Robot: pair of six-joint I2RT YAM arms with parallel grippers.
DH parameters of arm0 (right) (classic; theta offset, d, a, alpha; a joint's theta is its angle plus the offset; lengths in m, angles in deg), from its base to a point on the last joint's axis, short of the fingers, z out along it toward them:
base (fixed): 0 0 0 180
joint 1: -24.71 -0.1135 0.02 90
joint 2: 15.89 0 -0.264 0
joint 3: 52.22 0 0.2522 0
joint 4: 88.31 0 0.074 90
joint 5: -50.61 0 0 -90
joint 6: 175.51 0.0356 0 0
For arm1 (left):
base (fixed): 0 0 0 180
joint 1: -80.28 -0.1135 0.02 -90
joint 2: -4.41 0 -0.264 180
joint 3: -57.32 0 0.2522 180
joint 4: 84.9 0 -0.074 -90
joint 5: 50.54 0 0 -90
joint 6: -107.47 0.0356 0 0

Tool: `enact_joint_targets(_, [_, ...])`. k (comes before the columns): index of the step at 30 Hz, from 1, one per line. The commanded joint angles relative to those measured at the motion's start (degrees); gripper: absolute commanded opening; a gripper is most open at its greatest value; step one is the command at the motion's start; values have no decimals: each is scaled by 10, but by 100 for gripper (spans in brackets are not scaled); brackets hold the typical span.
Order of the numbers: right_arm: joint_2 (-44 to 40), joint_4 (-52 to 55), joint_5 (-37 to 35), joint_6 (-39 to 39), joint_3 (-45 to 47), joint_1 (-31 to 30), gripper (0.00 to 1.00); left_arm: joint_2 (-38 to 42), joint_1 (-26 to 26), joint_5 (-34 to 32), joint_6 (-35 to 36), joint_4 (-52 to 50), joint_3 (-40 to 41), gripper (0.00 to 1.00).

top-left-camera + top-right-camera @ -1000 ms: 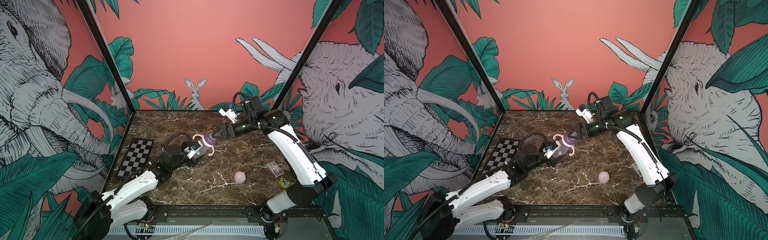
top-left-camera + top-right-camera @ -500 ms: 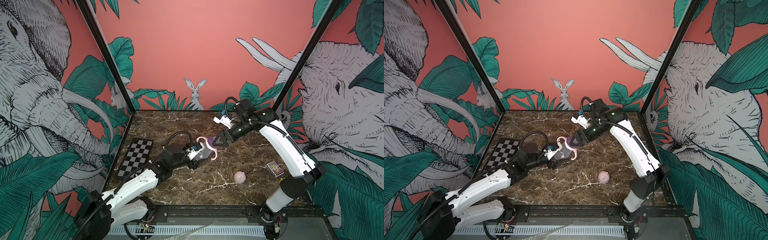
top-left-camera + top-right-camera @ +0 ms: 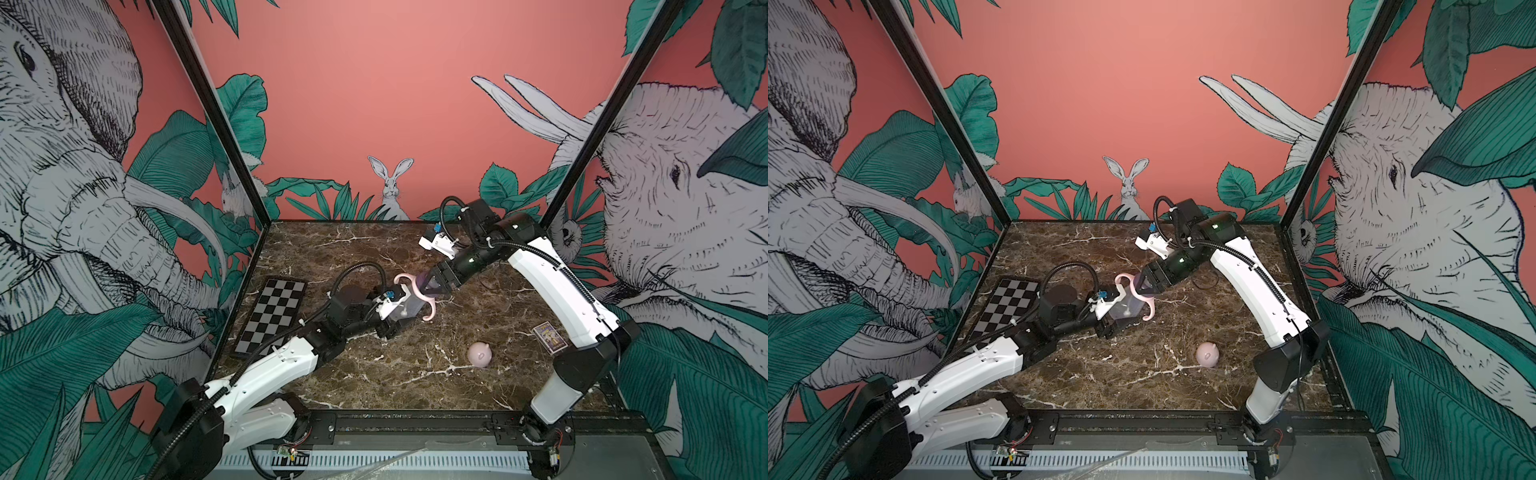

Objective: Assemble the baby bottles
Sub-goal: Screw the nipple onto the baby bottle.

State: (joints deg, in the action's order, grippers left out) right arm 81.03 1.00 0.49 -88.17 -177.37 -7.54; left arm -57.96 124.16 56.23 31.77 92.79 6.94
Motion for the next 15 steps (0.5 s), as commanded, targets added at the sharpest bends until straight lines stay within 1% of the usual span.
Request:
enact_joint_targets(1, [-3,17,16,-17,-10,-4,72,0,-2,5,-5,21,-26,40])
enact_joint_targets(2, [-2,18,15,-16,-9,-5,68,-2,-1,2,-4,20,-27,40])
enact_joint_targets(5, [3,20,5,-10,-5,-9,64,-7,-2,-14,-3,12,-32,39])
enact_joint_targets(7, [5,17,-13,5,-1,-9,58,-8,0,-49,-4,13,-32,37])
enact_joint_targets(8, [5,13,-20,12,3,-8,57,-5,0,-63,-5,17,-28,36])
enact_joint_targets(11, [3,-10,-27,40,20,-8,56,12,-1,-85,-6,41,-9,35])
enact_joint_targets(14, [-3,-42,-30,70,42,-8,55,18,0,-94,-5,38,-9,35])
enact_joint_targets(15, [-4,-51,-24,73,48,-8,59,18,0,-93,-5,38,-9,35])
